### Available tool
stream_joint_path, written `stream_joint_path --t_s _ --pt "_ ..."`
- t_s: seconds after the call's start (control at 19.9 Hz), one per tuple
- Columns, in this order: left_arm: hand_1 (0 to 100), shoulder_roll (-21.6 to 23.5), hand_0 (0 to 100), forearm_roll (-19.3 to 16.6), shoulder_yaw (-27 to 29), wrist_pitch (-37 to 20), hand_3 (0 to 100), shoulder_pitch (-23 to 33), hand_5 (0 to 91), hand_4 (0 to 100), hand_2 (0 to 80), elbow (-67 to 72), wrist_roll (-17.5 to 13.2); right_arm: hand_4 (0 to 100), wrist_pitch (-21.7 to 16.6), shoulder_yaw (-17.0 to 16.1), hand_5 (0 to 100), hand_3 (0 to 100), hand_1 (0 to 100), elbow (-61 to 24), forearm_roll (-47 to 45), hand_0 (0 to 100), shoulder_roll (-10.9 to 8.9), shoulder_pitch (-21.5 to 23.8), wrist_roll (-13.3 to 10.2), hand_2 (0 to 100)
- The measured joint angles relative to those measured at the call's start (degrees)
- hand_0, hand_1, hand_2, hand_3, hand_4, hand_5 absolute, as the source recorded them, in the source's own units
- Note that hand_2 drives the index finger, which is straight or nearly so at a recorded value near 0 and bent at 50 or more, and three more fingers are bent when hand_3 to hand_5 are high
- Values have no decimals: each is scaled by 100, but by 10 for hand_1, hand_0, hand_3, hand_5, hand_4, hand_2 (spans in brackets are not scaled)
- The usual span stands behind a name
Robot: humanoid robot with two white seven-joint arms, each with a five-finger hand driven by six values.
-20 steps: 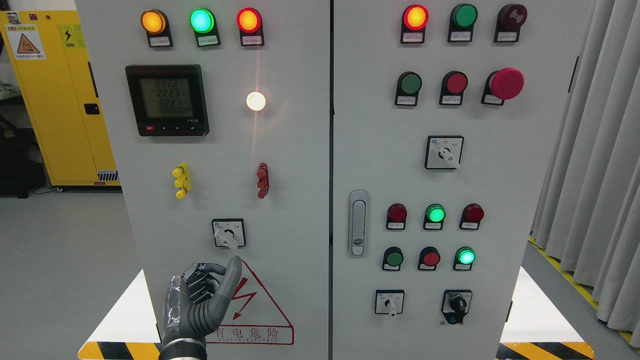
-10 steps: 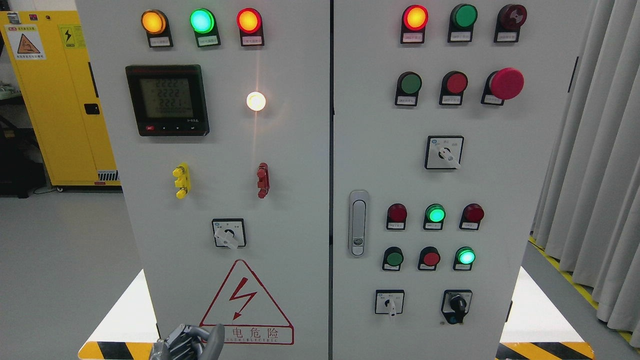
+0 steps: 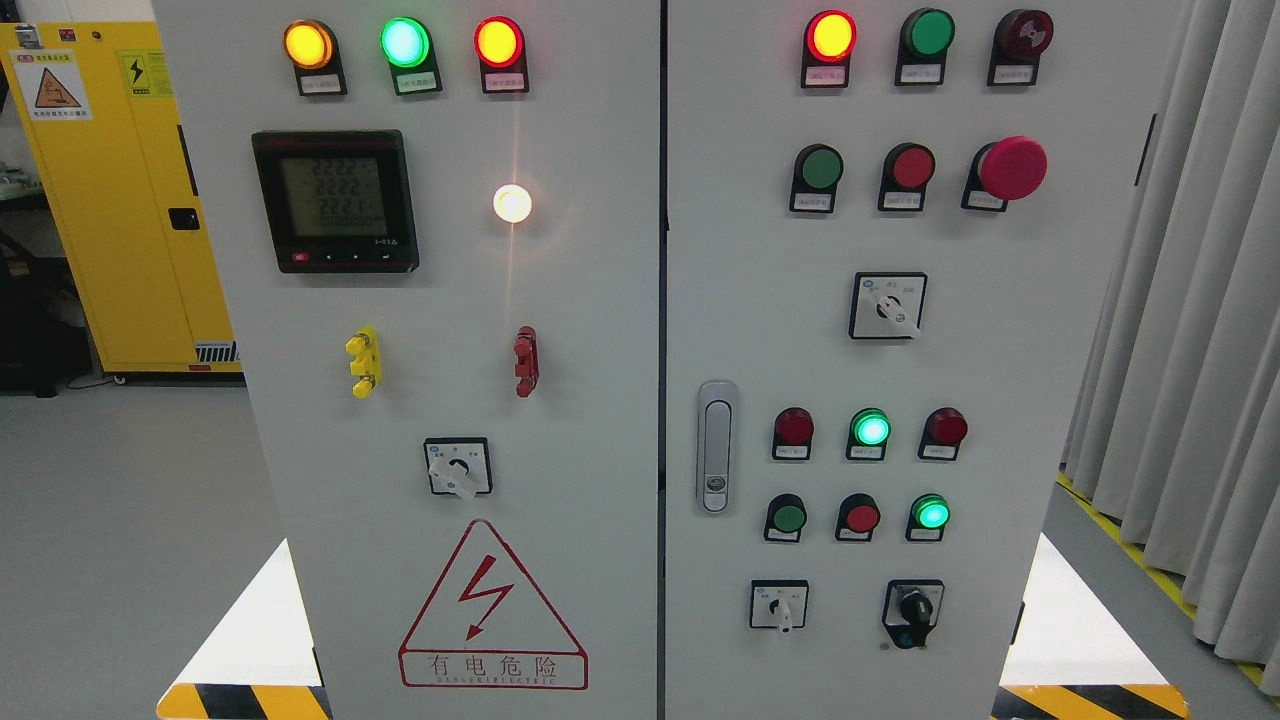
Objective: Turn on light switch 1
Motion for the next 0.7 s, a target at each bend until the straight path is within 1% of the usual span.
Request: stream_joint_path --t_s 0.05,0.1,0.15,0.2,0.25,0.3,0.35,0.4,0.45,0.5,0.55,0.6,0.65,0.7 --pt "477 3 216 54 45 -19 871 44 686 876 512 224 -146 0 0 0 0 0 500 0 0 0 0 0 0 40" --pt "473 5 222 93 86 -38 800 77 603 824 482 438 -272 0 0 0 0 0 500 0 0 0 0 0 0 40" --pt "467 8 229 123 125 -58 713 107 477 741 422 669 -419 0 0 0 0 0 500 0 0 0 0 0 0 40" --pt "466 12 231 142 160 -76 706 134 468 729 422 920 -558 0 0 0 0 0 500 0 0 0 0 0 0 40" --pt "461 13 232 146 189 -86 660 155 409 686 396 1193 -696 0 0 0 0 0 500 0 0 0 0 0 0 40" --pt "439 15 208 132 213 -89 474 172 162 504 257 1444 -813 0 0 0 0 0 500 0 0 0 0 0 0 40" --pt "429 17 213 88 236 -94 394 185 40 410 200 1735 -967 0 0 0 0 0 500 0 0 0 0 0 0 40" --pt "419 19 231 9 255 -95 353 200 0 344 176 2028 -1069 0 0 0 0 0 500 0 0 0 0 0 0 40" --pt "410 21 242 -69 267 -100 311 204 0 297 132 2304 -1165 0 0 0 0 0 500 0 0 0 0 0 0 40" --pt "407 23 252 -144 281 -108 286 208 0 270 124 2631 -1264 0 0 0 0 0 500 0 0 0 0 0 0 40" --pt "393 24 274 -199 291 -122 202 201 0 201 72 2951 -1369 0 0 0 0 0 500 0 0 0 0 0 0 40" --pt "388 25 286 -245 300 -135 144 179 0 139 33 3248 -1506 0 -1 0 0 0 500 0 0 0 0 0 0 40" --pt "382 26 291 -285 307 -148 57 142 0 71 17 3570 -1623 0 -1 0 0 0 500 0 0 0 0 0 0 40" --pt "373 27 312 -319 313 -153 0 111 0 6 0 3896 -1721 0 0 0 0 0 500 0 0 0 0 0 0 40"
